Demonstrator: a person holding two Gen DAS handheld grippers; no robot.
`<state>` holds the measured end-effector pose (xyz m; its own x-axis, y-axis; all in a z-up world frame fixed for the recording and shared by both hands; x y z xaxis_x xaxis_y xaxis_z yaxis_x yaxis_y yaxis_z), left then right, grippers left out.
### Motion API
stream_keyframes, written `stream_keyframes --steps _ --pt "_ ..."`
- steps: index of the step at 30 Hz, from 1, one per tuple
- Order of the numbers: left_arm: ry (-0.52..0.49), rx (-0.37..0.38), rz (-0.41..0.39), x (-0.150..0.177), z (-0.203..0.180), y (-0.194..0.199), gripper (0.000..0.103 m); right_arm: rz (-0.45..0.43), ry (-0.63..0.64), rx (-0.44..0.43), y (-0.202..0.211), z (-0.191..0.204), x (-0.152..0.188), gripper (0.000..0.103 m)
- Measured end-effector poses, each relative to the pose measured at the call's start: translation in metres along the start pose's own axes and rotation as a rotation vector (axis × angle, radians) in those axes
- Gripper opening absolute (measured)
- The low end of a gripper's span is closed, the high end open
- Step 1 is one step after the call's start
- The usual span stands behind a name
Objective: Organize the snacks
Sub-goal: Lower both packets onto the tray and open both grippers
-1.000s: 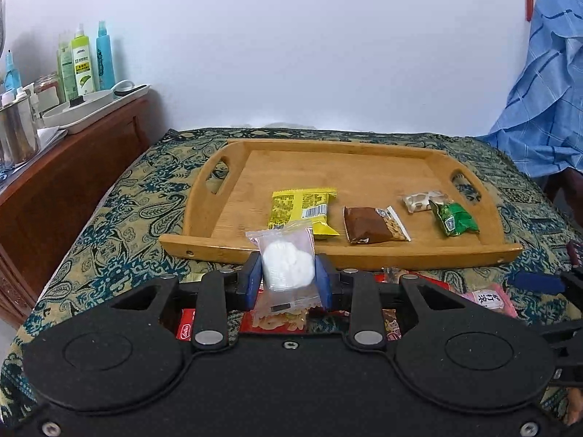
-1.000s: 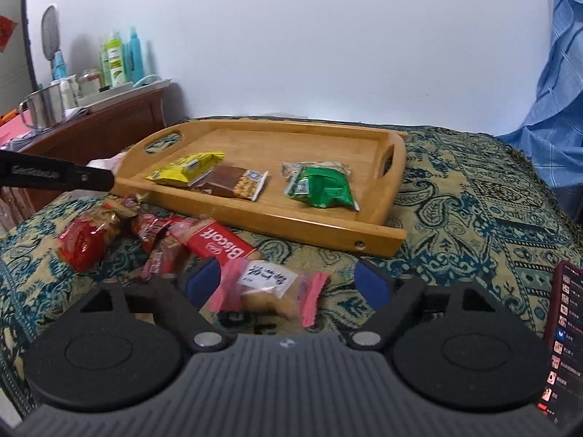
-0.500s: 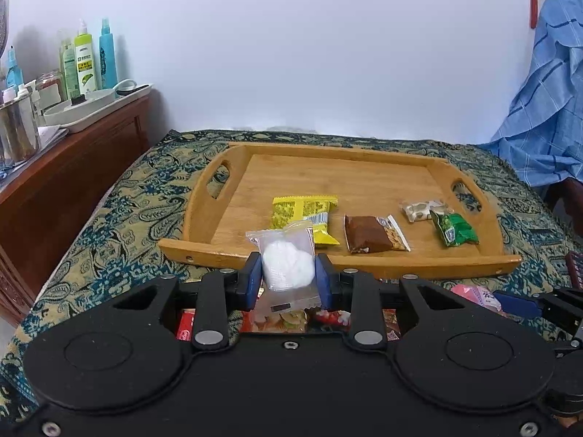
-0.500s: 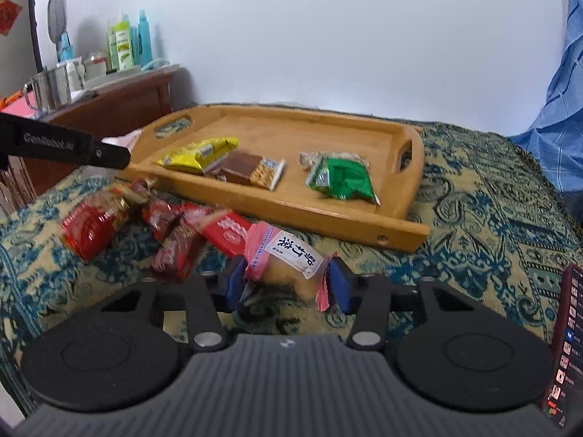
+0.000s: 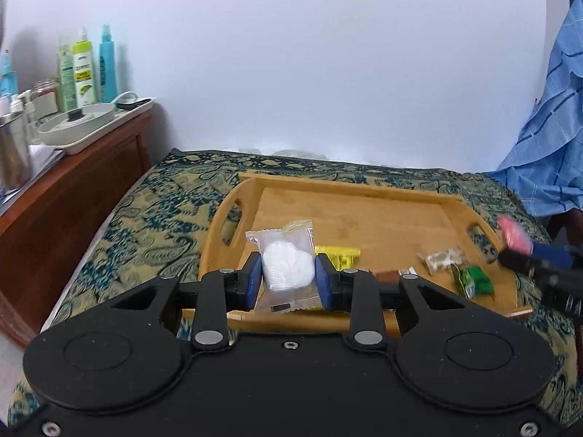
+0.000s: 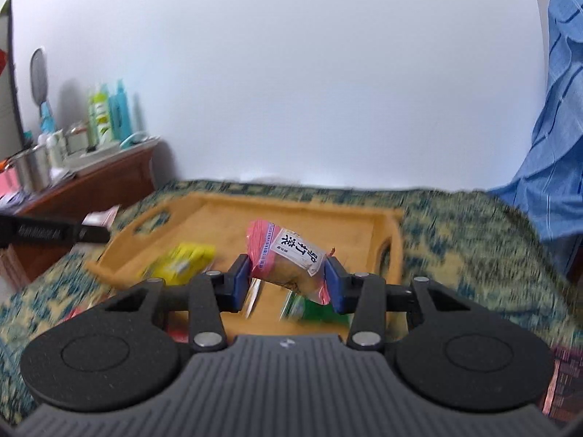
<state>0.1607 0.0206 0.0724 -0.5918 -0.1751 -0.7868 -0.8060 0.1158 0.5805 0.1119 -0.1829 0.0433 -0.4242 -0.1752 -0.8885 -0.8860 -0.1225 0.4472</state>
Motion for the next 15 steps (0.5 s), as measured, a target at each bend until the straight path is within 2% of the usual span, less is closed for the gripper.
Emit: stream_keyframes --steps 6,15 --pt "0.005 -0.001 0.082 -0.021 0.011 -0.043 0.03 0.019 -0.047 0.013 -0.039 -0.034 -0.022 0.047" --pt "-0.044 -0.029 0.202 -0.01 0.016 -0.089 0.03 0.135 -0.112 -0.03 -0.097 -0.057 -0.016 0.047"
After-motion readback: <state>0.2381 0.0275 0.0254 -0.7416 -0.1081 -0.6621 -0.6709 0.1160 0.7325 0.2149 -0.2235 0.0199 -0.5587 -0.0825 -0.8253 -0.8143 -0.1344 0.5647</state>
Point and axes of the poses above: each gripper's, at about its wrist camera, not at the fingertips, and y roughly against the way its jaws point, z to its left, x to its underside, the point moved 4 cm from there along -y, roughly the way its jaws point, and after that the axes turned 12 degrees about y, right-handed, at the moved point
